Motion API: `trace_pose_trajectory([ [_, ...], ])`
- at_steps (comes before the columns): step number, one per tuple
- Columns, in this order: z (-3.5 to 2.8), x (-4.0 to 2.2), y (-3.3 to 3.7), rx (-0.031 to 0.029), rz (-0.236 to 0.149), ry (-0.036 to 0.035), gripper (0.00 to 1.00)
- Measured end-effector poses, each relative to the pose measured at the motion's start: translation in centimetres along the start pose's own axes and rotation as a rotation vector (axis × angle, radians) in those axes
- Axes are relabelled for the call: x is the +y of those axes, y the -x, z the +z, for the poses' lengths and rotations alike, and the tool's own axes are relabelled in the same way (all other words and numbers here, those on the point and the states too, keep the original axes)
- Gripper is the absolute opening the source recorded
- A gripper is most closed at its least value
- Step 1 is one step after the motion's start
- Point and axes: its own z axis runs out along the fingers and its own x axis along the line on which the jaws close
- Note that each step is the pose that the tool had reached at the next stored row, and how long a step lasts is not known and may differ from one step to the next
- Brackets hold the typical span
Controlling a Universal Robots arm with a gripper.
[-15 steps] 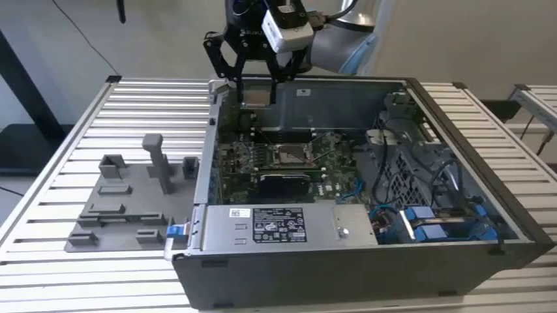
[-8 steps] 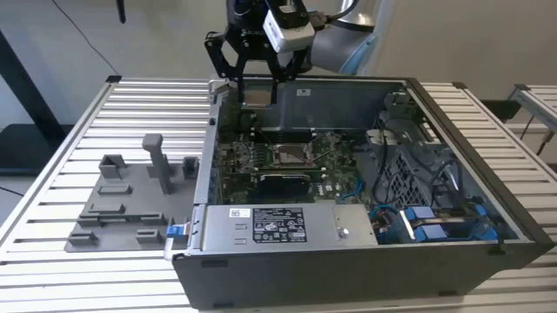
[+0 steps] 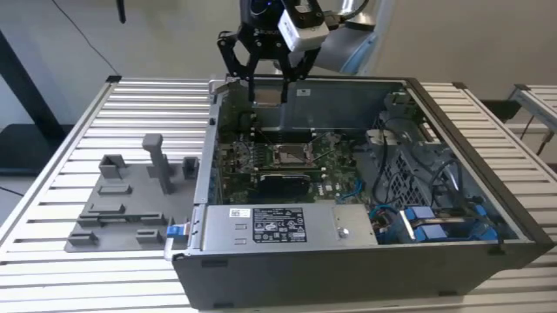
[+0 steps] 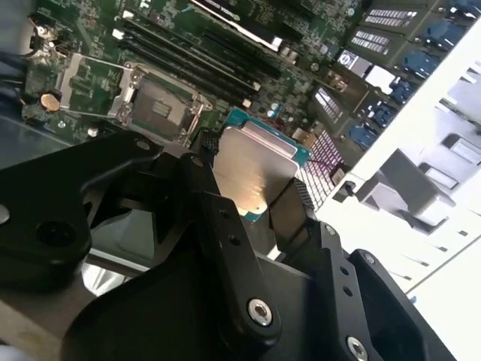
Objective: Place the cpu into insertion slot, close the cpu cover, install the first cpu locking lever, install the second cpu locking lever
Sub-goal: 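Place the cpu into insertion slot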
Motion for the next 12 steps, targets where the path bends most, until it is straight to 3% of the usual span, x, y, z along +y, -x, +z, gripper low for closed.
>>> trace_pose_trajectory([
  [12,0.17,0.92,4.25,0.0063,0.000,-0.0004,0.54],
])
